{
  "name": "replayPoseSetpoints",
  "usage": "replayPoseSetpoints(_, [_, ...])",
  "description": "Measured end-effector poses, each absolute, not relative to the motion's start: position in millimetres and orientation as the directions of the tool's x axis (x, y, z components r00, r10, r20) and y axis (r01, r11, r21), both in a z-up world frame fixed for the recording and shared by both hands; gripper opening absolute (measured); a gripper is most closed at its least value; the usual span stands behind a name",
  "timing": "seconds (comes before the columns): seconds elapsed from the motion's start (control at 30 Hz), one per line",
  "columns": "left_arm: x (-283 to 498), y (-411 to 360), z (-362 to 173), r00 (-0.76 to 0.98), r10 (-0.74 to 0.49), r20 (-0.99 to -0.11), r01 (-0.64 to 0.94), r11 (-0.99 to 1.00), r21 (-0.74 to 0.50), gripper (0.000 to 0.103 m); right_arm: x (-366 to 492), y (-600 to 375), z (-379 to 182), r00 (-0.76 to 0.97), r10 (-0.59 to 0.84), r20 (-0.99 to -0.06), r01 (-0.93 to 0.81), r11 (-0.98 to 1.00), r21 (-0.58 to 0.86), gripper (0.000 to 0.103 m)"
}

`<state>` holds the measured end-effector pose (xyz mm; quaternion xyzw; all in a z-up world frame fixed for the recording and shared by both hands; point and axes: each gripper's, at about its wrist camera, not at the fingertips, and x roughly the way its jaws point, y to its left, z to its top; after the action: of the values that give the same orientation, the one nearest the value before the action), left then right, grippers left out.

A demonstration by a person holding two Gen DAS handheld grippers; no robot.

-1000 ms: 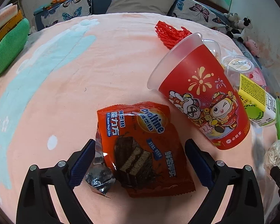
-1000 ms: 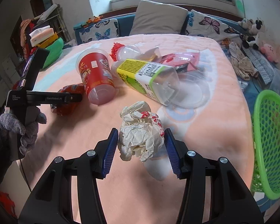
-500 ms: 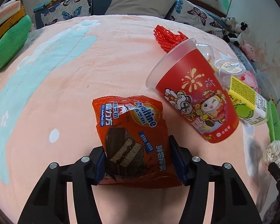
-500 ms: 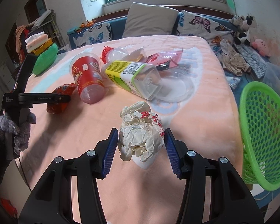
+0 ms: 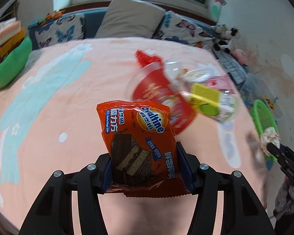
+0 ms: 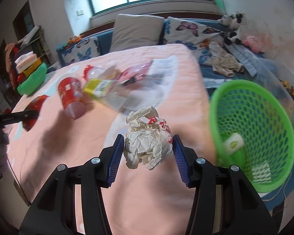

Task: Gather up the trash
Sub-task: 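Carry tissue and wafer wrapper to the green basket and release both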

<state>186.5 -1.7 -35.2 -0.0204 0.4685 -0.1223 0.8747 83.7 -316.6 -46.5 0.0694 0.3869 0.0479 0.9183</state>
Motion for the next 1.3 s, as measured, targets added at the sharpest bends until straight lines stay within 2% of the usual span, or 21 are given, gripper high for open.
replayPoseSetpoints(0.37, [181.5, -109.0, 3.3, 0.516, -0.359, -0.778, 0.391, 0.907, -0.159, 0.054, 75.2, -398.9, -43.0, 0.711, -0.005, -0.703, 0.138, 0.982, 0.133, 0.052])
replayPoseSetpoints(0.83, [189.7, -265.4, 3.9, 0.421, -0.460, -0.782, 0.586, 0.796, -0.152, 0.055, 64.2, -476.8, -68.8, 0.653, -0.103, -0.750, 0.289, 0.950, 0.121, 0.054])
replayPoseSetpoints(0.97, [193.1, -298.5, 0.4, 0.388, -0.480, -0.787, 0.617, 0.770, -0.166, 0.054, 57.7, -491.0, -73.8, 0.648, -0.107, -0.754, 0.315, 0.939, 0.137, 0.065])
replayPoseSetpoints(1.3, [201.1, -366.9, -16.1, 0.332, -0.493, -0.804, 0.653, 0.736, -0.181, 0.055, 35.9, -511.5, -75.4, 0.661, -0.114, -0.741, 0.347, 0.923, 0.168, 0.068])
